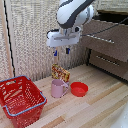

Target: Meticulously direct the gripper system near the nourishment stick. Grapple the nourishment stick firmly with the gripper system. Progress with the gripper system grasping the stick toward the storage box. Tenderly permit the nourishment stick to descend into the box.

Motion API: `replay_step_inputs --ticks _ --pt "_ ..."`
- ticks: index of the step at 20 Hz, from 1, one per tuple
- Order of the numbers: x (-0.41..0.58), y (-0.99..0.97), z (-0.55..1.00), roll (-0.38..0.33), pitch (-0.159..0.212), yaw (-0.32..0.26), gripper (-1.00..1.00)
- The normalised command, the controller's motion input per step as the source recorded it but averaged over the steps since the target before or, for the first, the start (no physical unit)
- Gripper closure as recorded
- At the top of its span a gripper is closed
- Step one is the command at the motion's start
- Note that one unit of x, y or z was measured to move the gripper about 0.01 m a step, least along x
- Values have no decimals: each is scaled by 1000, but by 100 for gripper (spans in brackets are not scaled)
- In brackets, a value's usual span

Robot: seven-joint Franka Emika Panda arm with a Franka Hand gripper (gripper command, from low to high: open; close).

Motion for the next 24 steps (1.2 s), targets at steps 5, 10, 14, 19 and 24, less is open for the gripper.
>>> replay_step_inputs --ticks 5,10,14,19,24 --pt "298 -227 -262 -1 2 0 -100" --pt "406 -301 -321 0 0 0 -100" --pt "423 -309 -294 0 3 10 -100" --pt "457 -263 -285 0 19 51 -100" --pt "456 -187 -251 0 3 103 -100"
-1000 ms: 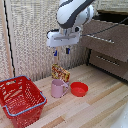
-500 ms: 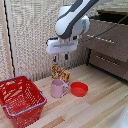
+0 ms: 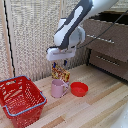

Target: Meticulously direct the gripper system near the nourishment stick. Grapple the nourishment stick firmly with the gripper system. Progress with the gripper system grasping the stick toward the storage box. Tenderly permit the nourishment stick to descend into the box.

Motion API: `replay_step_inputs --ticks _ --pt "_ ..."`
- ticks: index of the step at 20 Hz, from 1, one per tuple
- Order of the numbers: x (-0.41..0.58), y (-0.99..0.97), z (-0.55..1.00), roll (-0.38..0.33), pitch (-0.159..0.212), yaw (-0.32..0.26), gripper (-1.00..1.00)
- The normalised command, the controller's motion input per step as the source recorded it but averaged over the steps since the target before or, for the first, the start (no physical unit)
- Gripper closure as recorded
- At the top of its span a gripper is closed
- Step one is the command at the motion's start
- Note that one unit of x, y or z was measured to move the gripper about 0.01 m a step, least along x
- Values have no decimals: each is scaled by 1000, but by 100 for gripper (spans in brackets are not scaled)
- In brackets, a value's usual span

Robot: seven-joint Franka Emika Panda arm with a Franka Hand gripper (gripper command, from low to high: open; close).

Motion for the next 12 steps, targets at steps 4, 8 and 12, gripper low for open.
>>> replay_step_inputs --ticks 4,8,12 --pt "514 -163 -208 -13 1 130 -100" --pt "409 -116 -107 -47 38 156 -100" --pt "210 -124 -66 -16 99 147 100"
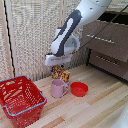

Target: Meticulously direct the gripper system near the nourishment stick. Grapple the nourishment stick firmly with the gripper system. Progress with the gripper system grasping the stick toward the storage box. Tenderly permit the nourishment stick to descend into the box.

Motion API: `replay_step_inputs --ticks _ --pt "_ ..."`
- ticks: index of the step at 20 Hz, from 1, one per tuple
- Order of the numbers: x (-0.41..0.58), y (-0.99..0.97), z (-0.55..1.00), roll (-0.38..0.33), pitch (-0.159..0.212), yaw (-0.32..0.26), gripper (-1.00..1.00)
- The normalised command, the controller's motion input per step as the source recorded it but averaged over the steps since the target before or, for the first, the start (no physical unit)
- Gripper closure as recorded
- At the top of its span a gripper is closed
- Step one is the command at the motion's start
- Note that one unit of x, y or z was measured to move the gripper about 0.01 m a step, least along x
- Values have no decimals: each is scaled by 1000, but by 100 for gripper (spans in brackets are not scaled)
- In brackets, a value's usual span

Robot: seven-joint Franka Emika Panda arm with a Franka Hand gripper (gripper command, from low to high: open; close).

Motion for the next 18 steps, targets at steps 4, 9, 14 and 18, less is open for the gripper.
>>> replay_step_inputs --ticks 4,9,14,18 --pt "78 -136 -71 -8 181 130 100" --pt "0 -26 -21 0 39 24 100" --pt "0 -6 10 1 4 -3 100" --pt "0 -44 310 58 88 0 100"
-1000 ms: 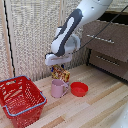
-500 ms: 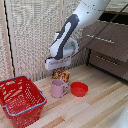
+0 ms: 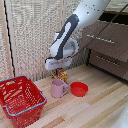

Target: Meticulously direct the gripper system near the nourishment stick. Grapple the nourishment stick firmly with the gripper system. Progress with the gripper system grasping the stick toward the storage box. Tenderly permit the nourishment stick to descend into the box.

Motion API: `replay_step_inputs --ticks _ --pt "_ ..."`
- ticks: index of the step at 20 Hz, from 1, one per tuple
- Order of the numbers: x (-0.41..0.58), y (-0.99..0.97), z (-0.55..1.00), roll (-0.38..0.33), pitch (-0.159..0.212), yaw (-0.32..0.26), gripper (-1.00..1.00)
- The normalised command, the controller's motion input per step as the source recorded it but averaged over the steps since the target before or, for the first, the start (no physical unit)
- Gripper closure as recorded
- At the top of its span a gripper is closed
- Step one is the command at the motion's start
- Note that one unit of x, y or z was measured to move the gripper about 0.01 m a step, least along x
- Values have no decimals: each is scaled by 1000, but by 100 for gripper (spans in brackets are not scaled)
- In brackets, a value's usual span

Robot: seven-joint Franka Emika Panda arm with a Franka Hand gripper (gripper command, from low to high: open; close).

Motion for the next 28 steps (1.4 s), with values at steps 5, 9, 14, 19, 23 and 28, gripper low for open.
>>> replay_step_inputs --ticks 5,9,14,19,23,28 --pt "22 -73 721 84 158 35 100" --pt "169 0 779 43 152 153 100" --pt "251 0 846 80 111 127 100" --pt "227 203 819 96 113 115 100" --pt "57 584 899 59 93 70 100" --pt "-11 753 939 24 24 11 100"
